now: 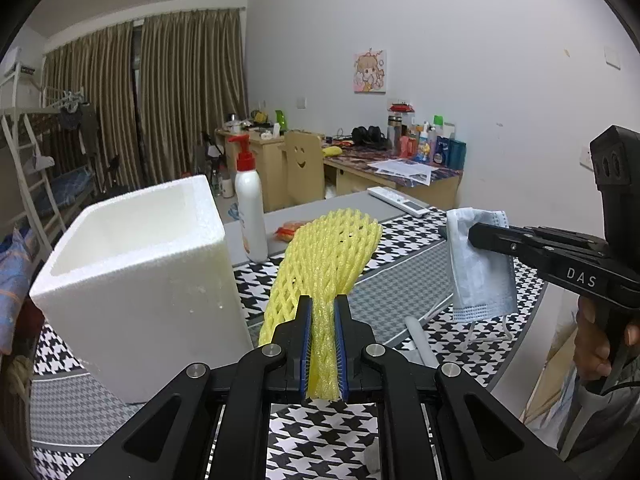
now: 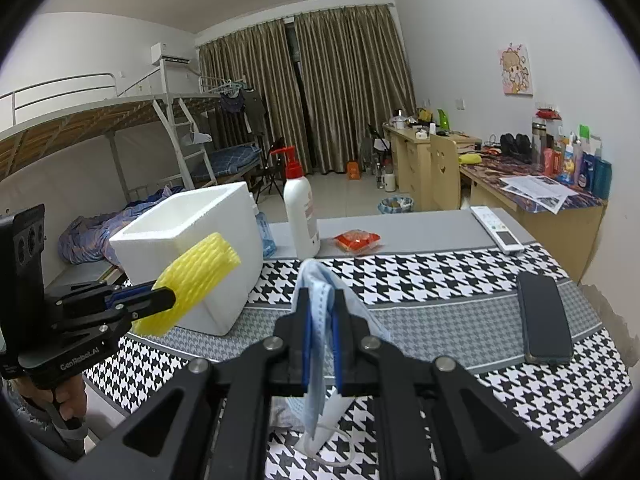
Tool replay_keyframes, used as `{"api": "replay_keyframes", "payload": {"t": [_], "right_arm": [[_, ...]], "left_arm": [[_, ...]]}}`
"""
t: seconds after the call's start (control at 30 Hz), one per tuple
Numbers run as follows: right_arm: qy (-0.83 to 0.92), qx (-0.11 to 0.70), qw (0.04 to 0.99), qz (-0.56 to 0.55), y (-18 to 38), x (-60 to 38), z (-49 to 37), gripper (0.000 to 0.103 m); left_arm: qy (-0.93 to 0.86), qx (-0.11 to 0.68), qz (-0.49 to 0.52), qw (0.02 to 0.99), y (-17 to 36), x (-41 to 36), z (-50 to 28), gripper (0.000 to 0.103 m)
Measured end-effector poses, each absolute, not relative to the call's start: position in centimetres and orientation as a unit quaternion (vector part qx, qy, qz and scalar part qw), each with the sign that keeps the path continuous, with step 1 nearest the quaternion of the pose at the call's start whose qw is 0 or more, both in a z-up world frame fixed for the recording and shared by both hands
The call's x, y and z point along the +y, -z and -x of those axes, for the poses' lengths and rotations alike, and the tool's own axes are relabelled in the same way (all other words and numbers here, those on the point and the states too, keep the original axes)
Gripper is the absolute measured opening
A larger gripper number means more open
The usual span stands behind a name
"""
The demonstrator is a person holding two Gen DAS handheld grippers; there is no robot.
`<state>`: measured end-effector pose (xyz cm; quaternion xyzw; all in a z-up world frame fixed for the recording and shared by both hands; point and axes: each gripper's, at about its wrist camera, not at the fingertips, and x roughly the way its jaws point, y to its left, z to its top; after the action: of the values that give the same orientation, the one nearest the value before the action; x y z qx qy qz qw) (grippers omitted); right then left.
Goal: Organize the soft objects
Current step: 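Carry the yellow mesh and blue mask up over the white foam box with both tools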
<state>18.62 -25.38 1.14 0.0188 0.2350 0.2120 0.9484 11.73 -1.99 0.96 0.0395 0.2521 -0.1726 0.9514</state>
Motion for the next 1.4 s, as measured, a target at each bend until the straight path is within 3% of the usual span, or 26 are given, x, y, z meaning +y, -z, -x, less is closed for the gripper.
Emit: {"api": "replay_keyframes", "payload": {"t": [1.4], "right_arm": [[-0.237, 0.191, 0.953, -0.006, -5.1, -22.3, -21.1, 0.012]], "left_arm": [[0.134, 0.186, -0.043, 0.972, -6.2, -0.7, -13.8, 0.011]]}}
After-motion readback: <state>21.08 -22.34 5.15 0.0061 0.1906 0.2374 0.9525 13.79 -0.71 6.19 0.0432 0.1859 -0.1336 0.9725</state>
